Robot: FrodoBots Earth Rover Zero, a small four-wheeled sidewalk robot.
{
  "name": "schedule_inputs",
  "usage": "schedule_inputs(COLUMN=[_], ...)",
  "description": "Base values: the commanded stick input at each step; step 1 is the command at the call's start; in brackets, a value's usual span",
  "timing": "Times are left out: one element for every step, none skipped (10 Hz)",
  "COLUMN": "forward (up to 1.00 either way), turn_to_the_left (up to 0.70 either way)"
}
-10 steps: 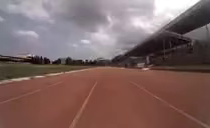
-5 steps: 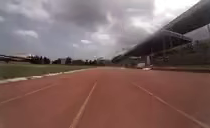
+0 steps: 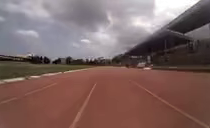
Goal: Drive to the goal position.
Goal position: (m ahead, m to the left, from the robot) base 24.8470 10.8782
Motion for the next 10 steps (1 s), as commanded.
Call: schedule_inputs(forward=[0.45, 0.45, 0.45, 0.45, 0.45, 0.45, 0.45, 0.45, 0.45, 0.45], turn_to_the_left=[0.00, 0.00, 0.00, 0.00, 0.00, 0.00, 0.00, 0.00, 0.00, 0.00])
